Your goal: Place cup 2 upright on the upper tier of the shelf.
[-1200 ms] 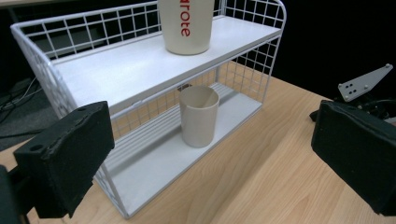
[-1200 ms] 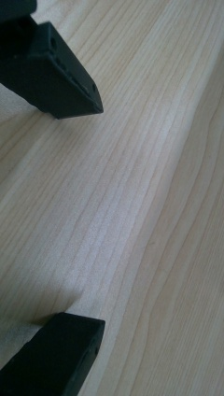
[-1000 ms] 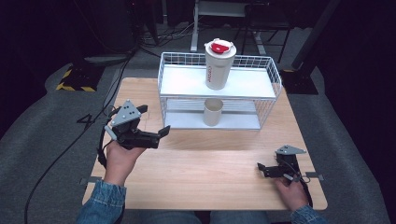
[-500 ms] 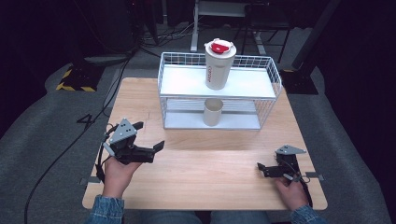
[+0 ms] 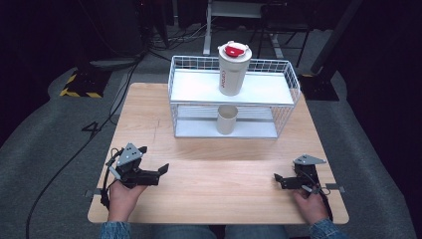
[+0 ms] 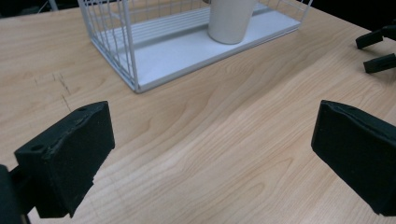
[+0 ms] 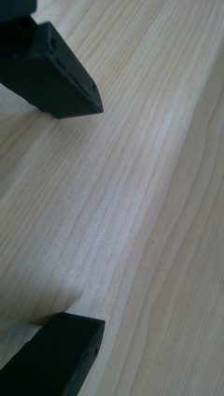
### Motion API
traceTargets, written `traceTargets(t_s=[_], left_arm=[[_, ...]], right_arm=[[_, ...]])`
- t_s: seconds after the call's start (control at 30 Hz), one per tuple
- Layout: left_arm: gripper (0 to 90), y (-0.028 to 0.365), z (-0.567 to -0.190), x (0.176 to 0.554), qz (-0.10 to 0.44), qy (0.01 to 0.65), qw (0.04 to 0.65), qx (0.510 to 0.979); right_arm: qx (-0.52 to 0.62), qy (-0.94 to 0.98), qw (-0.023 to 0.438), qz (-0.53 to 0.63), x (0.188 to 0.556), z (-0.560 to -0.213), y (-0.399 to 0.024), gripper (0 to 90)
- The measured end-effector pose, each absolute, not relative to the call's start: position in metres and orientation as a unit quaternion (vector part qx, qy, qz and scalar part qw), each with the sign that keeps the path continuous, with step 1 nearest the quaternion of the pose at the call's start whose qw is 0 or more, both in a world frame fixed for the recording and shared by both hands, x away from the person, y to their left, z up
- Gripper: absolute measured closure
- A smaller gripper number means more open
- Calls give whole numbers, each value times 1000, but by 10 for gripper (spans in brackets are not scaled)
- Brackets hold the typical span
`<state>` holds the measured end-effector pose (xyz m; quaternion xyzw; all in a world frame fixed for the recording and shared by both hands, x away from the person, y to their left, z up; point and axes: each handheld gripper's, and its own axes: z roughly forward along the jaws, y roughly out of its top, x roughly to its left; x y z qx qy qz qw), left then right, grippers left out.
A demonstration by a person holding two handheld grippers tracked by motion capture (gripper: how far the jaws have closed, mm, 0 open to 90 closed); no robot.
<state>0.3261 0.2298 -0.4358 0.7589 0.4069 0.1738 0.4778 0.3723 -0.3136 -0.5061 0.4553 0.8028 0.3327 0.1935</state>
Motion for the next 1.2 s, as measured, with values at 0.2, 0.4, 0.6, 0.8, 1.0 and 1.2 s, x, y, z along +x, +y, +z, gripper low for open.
traceTargets(t_s=[0.2,0.4,0.6,0.8,1.0,1.2], left_arm=[[0,234,-454,322,170,427,460,760],[0,233,-465,324,169,431,432,774],[0,232,-476,328,158,435,399,791],[1,232,-485,331,145,444,377,799],[1,229,-493,334,141,449,346,812],[2,226,-499,336,137,450,322,822]], right_arm=[[455,803,193,333,372,-506,-314,3],[455,803,193,333,372,-506,-314,2],[455,803,194,333,372,-506,-314,3],[455,803,194,333,372,-506,-314,3],[455,803,194,333,372,-506,-314,3],[455,803,194,333,372,-506,-314,3]])
